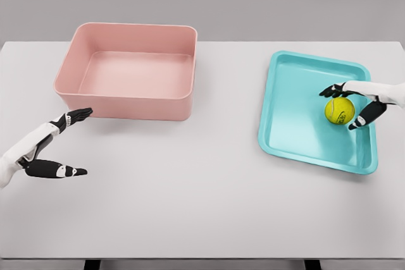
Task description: Put the tennis from the blue tray into the pink basket with both arms
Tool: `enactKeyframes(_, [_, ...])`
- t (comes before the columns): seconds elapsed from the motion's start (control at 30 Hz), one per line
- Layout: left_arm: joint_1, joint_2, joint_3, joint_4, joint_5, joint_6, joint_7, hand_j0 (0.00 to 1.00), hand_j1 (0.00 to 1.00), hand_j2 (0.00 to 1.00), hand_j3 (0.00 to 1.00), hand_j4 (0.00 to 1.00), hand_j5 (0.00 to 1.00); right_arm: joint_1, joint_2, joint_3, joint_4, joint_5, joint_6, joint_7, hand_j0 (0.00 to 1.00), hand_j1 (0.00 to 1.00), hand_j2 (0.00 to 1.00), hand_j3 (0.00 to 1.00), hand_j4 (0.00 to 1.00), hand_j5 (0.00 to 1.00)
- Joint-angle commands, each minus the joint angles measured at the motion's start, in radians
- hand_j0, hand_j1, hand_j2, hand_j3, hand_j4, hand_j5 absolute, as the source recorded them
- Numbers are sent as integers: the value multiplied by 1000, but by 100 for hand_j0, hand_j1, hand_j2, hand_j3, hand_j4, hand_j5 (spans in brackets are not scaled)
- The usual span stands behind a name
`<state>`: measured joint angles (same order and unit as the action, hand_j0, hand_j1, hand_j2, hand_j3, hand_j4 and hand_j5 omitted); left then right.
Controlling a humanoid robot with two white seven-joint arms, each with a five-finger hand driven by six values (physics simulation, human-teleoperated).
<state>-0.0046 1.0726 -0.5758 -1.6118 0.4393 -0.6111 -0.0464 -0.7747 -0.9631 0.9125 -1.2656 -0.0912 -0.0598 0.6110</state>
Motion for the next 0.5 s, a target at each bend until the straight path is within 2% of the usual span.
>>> enactKeyframes(0.0, [0,1,1,0,4,0,0,100,100,100,100,100,100,0,3,12,0,5,0,0,88,88,88,88,88,88])
enactKeyframes(0.07, [0,1,1,0,3,0,-1,100,100,100,100,100,100,0,3,14,0,13,0,0,77,77,77,77,77,77])
enactKeyframes(0.17, [0,1,1,0,3,0,0,100,100,100,100,100,100,0,3,12,0,24,-8,0,68,68,68,68,68,68])
enactKeyframes(0.3, [0,1,1,-2,3,0,-1,100,100,100,100,100,100,0,1,11,-1,31,-21,0,49,49,49,49,49,49])
enactKeyframes(0.37, [0,1,1,0,3,0,0,100,100,100,100,100,100,0,0,6,-1,25,-26,0,33,33,33,33,33,33])
enactKeyframes(0.47, [0,1,1,0,4,0,0,100,100,100,100,100,100,-2,0,2,-4,22,-26,0,29,29,29,29,29,29])
